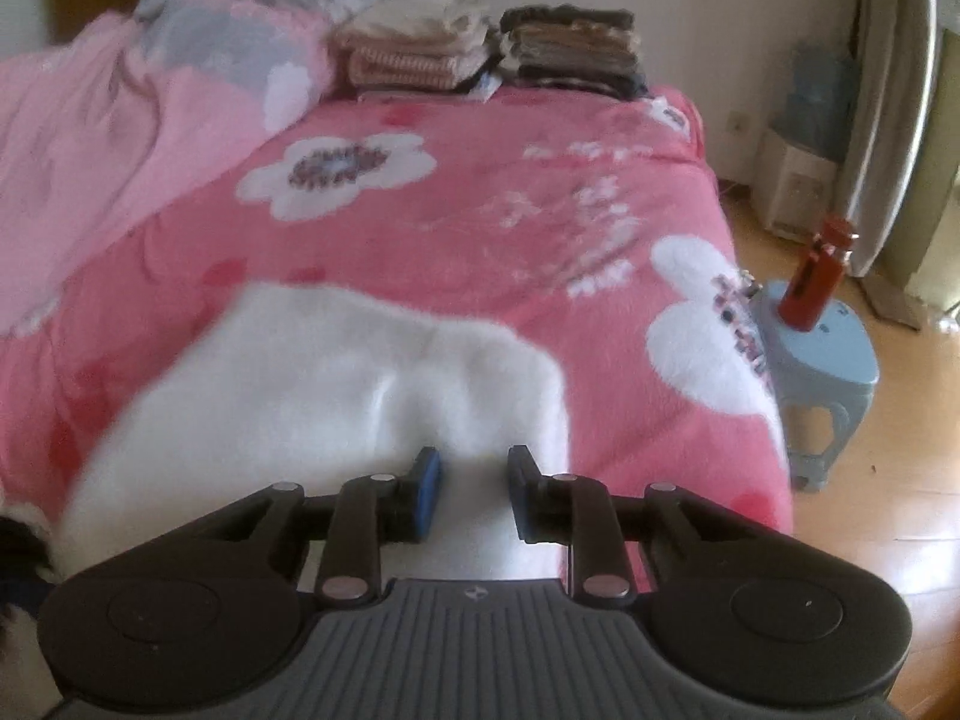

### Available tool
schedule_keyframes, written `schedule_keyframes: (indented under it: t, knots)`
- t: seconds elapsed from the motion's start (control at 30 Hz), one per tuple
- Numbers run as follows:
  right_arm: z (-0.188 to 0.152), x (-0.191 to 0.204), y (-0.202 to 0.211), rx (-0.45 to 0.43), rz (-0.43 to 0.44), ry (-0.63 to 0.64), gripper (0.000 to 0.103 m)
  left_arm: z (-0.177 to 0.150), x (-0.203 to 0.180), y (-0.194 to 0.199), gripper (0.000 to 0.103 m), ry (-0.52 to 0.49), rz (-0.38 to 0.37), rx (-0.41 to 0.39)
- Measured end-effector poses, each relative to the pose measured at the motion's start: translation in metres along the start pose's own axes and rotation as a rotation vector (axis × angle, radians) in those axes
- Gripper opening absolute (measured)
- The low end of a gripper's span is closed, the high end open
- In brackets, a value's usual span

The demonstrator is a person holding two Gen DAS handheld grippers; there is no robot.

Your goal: Fold clothes

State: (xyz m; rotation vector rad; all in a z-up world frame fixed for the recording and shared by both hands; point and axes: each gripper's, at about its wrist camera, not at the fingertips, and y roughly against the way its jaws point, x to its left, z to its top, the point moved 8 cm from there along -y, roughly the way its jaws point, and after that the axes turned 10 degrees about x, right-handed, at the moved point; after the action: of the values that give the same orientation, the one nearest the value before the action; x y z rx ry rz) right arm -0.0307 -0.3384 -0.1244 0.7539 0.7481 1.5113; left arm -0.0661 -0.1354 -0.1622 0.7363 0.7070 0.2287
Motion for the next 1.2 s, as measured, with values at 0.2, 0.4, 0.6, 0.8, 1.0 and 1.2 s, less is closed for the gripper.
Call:
schedule_keyframes:
  t: [0.2, 0.4, 0.6, 0.8, 1.0, 1.2]
  knots:
    - [-0.016, 0.006, 0.034, -0.021, 0.053, 0.006, 0.026, 0.0, -0.002, 0.001, 0.073, -0.004, 0.011, -0.003]
    - [-0.045, -0.001, 0.002, 0.034, 0.083, -0.078, 0.025, 0.007, 0.004, 0.023, 0.071, 0.037, 0.013, -0.067]
    - [-0.041, 0.005, 0.038, -0.01, 0.067, -0.055, 0.026, 0.009, 0.032, 0.052, 0.07, 0.049, 0.174, -0.135]
    - [-0.061, 0.02, 0.074, -0.039, 0.185, -0.069, 0.026, -0.01, 0.032, 0.033, 0.073, -0.061, 0.314, -0.061]
    - [-0.103, 0.033, 0.035, 0.064, 0.035, 0.065, 0.025, -0.014, 0.03, 0.027, 0.075, -0.106, 0.341, -0.042]
    - [-0.09, 0.036, 0.057, 0.068, 0.021, 0.072, 0.025, -0.016, 0.032, 0.028, 0.076, -0.089, 0.334, -0.039]
